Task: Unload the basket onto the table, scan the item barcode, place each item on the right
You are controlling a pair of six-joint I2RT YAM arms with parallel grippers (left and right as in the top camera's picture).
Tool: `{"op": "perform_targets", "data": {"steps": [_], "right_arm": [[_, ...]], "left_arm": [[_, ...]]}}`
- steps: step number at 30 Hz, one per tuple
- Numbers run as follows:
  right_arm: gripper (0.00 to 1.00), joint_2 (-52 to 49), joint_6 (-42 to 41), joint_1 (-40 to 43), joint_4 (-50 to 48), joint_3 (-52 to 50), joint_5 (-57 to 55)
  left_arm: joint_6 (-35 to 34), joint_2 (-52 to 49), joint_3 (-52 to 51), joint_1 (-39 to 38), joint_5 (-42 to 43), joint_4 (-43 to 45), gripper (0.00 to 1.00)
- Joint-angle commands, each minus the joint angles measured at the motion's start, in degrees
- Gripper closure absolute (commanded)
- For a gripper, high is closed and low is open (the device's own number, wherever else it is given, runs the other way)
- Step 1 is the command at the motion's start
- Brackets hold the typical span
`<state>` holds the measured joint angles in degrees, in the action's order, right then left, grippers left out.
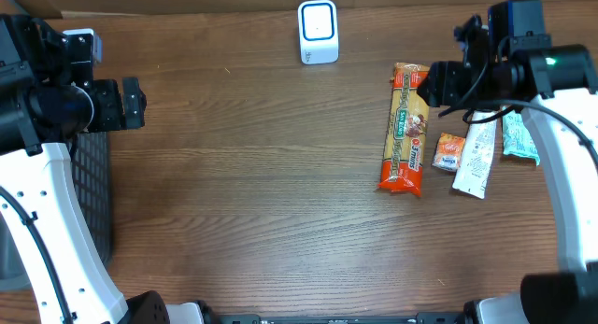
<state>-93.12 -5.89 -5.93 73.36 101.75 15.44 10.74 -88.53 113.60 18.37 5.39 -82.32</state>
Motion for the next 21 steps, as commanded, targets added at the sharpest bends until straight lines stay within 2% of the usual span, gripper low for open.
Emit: {"op": "perform_targets", "data": {"steps": [1, 2, 9, 15, 21], "right_arm": [[0.27, 7.10, -0.15, -1.49, 2.91, 7.93, -0.17], [0.00, 8.33, -0.13, -1.64, 4.44, 9.84, 0.02], [0.00, 16.96, -0.13, -1.79, 7.39, 12.74, 0.50], [0.00, 20.52, 0.33, -1.77, 9.27, 12.74, -8.17], [0.00, 23.26, 1.44, -1.79, 9.73, 12.72, -9.01]], "left_arm": [[0.85, -0.28, -0.04, -0.39, 0.42, 0.04, 0.00], [0.85, -0.28, -0.04, -0.39, 0.44, 0.02, 0.00], [0.85, -0.31, -0.04, -0.39, 0.44, 0.04, 0.00], [0.85, -0.31, -0.04, -0.39, 0.44, 0.04, 0.00], [0.85, -0.28, -0.04, -0.39, 0.44, 0.04, 0.00]]}}
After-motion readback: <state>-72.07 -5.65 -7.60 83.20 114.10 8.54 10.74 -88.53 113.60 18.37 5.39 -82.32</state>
